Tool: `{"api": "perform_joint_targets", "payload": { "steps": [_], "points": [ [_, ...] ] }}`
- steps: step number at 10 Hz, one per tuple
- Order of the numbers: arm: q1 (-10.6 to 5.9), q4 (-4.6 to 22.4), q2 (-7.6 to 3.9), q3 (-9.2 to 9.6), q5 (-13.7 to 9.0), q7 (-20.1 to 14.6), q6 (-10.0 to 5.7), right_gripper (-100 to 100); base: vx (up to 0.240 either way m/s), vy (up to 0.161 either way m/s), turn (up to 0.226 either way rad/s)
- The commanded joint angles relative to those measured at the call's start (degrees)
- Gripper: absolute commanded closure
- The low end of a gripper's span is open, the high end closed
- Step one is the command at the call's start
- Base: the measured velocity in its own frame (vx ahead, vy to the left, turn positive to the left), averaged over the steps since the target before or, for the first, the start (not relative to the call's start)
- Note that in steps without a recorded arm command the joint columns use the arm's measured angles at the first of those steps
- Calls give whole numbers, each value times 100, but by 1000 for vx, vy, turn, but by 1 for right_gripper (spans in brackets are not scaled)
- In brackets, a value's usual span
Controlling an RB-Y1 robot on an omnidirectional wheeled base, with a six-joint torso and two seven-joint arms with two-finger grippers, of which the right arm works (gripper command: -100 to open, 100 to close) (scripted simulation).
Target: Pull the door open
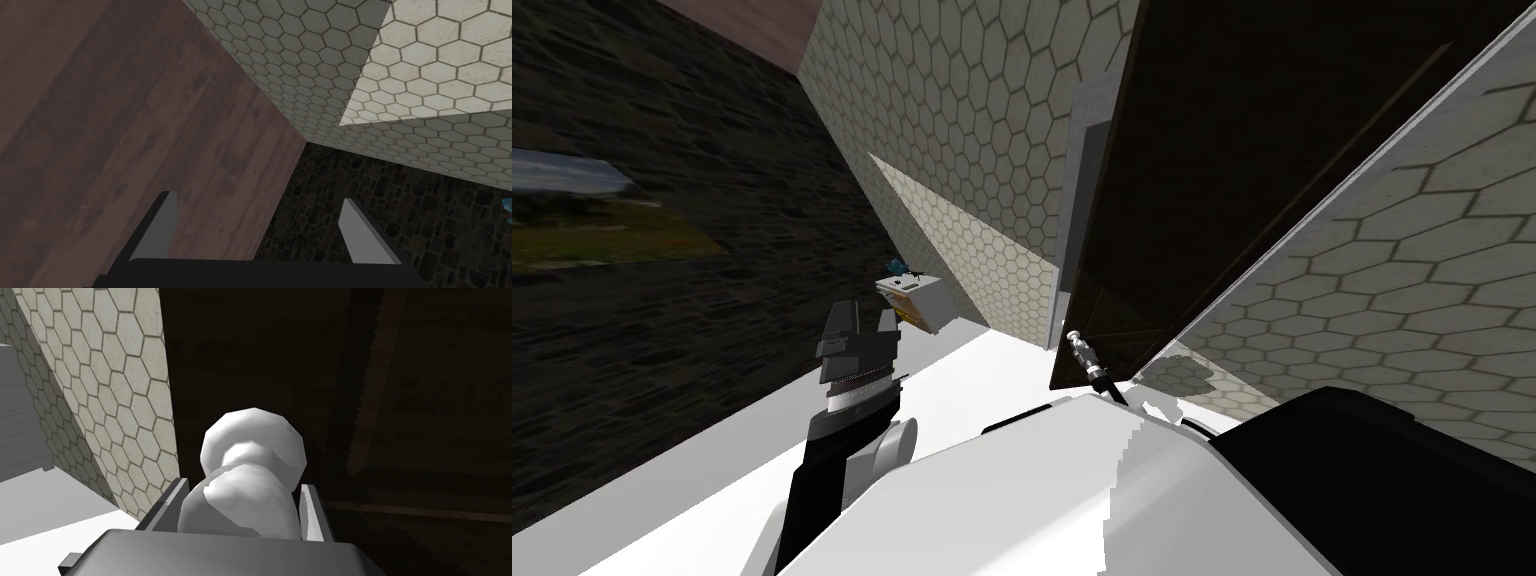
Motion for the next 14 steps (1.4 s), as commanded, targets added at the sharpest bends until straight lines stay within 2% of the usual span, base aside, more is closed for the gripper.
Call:
{"api": "perform_joint_targets", "payload": {
  "steps": [1,5,6,7,8,9,14],
  "points": [
    [83,-3,-100,131,63,-146,-133,100,-249,-42,128],
    [251,-37,-339,414,196,-455,-400,100,-235,-42,103],
    [277,-42,-375,456,216,-502,-441,100,-204,-70,99],
    [266,-37,-352,427,202,-458,-392,100,-93,-24,23],
    [334,9,-413,508,260,-568,-535,100,-153,-32,151],
    [350,19,-431,525,274,-594,-573,100,-190,-45,126],
    [529,135,-635,718,429,-895,-1004,100,-192,-59,136]
  ]
}}
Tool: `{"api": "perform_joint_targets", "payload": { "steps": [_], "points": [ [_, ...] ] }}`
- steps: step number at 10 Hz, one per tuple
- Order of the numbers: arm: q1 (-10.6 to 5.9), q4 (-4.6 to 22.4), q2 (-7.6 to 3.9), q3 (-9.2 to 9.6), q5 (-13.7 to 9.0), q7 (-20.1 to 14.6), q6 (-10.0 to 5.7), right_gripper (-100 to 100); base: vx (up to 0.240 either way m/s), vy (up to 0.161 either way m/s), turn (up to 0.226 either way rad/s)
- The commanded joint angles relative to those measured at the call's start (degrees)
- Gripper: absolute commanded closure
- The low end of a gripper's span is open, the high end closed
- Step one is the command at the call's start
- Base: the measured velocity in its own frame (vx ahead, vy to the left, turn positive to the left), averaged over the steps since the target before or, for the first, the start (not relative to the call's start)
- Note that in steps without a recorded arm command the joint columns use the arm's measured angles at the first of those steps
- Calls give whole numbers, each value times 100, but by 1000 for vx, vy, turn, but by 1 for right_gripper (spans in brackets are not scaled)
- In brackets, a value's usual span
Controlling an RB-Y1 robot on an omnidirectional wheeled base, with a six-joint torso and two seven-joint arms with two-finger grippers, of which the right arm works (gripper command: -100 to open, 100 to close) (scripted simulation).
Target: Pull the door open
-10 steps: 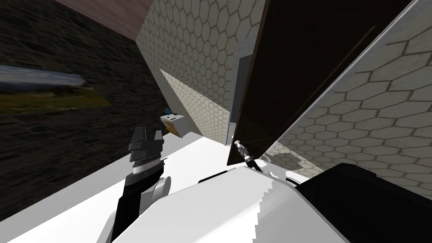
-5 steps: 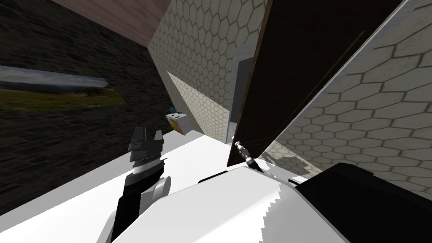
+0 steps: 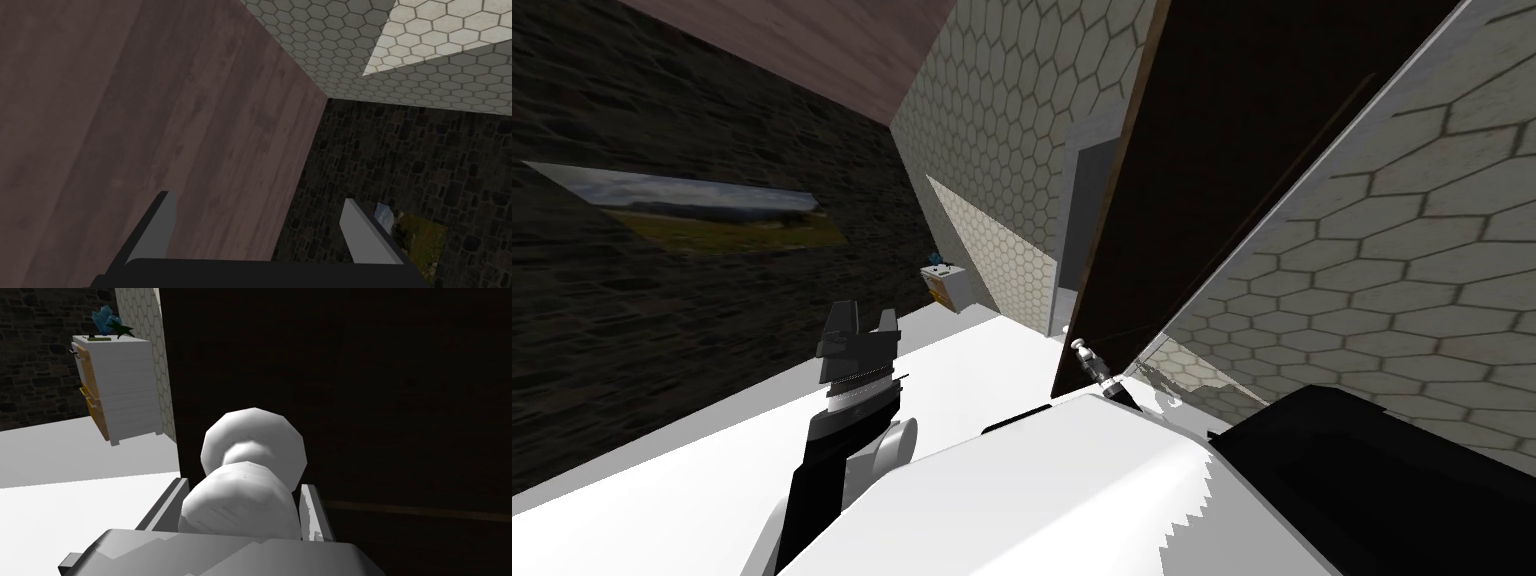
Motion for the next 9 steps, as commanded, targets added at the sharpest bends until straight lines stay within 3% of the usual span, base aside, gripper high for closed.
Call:
{"api": "perform_joint_targets", "payload": {
  "steps": [1,2,3,9],
  "points": [
    [20,102,-34,74,56,-114,-168,100,-219,-97,119],
    [54,124,-72,111,86,-171,-249,100,-211,-69,118],
    [27,111,-42,95,73,-129,-191,100,-91,-21,23],
    [234,508,-203,544,404,-387,-1076,100,-53,-22,-48]
  ]
}}
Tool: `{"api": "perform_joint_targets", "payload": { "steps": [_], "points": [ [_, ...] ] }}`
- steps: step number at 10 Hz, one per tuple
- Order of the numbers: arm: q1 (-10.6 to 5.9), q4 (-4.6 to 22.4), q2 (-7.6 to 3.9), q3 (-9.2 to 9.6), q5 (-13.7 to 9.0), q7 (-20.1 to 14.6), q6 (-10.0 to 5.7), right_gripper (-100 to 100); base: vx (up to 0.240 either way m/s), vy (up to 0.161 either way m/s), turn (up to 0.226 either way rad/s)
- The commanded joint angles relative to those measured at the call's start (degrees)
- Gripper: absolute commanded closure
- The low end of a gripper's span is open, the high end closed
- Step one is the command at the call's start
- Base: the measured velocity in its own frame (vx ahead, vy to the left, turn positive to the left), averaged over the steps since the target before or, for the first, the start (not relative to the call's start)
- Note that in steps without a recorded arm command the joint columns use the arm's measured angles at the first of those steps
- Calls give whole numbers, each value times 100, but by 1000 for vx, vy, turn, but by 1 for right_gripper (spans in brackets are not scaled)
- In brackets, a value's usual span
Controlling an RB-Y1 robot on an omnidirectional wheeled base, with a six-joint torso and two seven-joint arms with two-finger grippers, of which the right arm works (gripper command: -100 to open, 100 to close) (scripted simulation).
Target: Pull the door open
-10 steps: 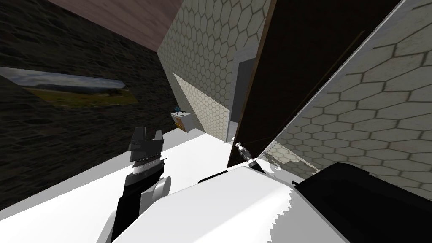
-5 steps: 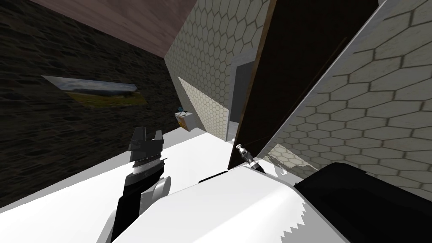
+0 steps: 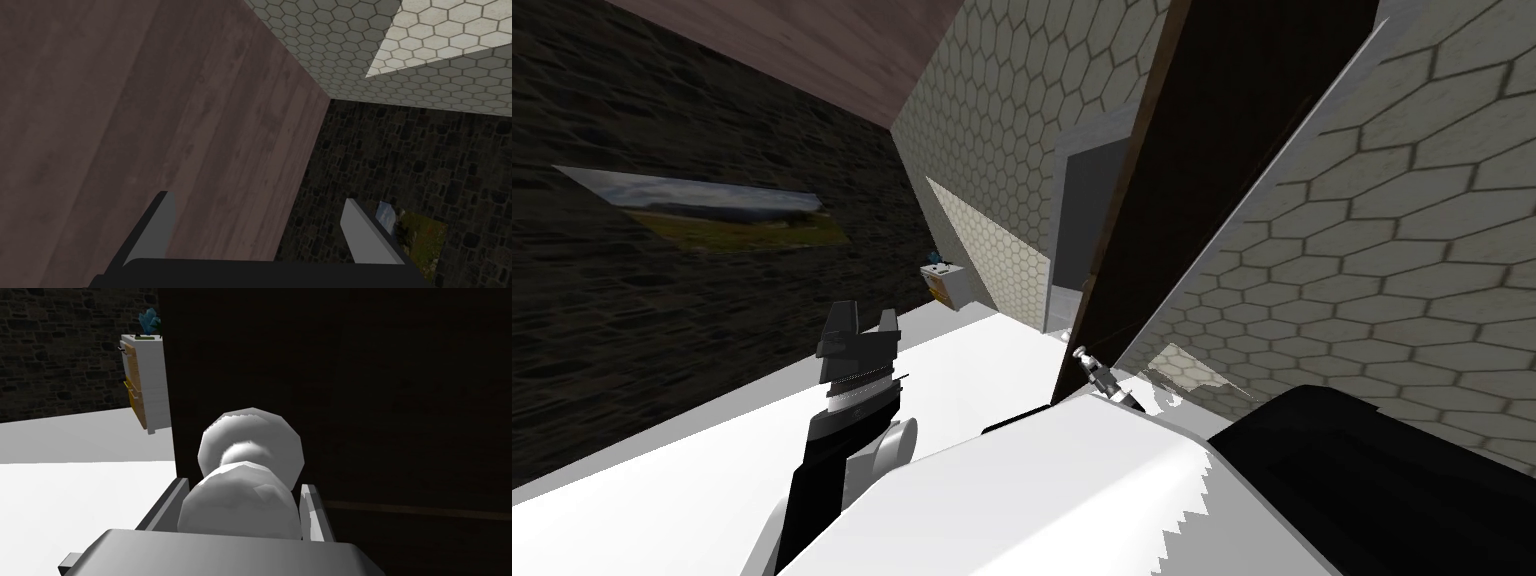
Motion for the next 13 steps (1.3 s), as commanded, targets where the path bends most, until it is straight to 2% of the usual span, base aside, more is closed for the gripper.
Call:
{"api": "perform_joint_targets", "payload": {
  "steps": [1,2,5,8,9,13],
  "points": [
    [80,153,-41,167,116,-110,-286,100,-60,-61,-48],
    [80,153,-41,167,116,-110,-317,100,-43,-38,-23],
    [181,355,-126,392,283,-238,-779,100,-36,-43,-38],
    [252,498,-187,551,402,-329,-1106,100,-27,-12,30],
    [140,535,-188,468,353,-307,-1067,100,-8,-6,17],
    [-31,933,-148,683,616,-394,-1387,100,20,51,-207]
  ]
}}
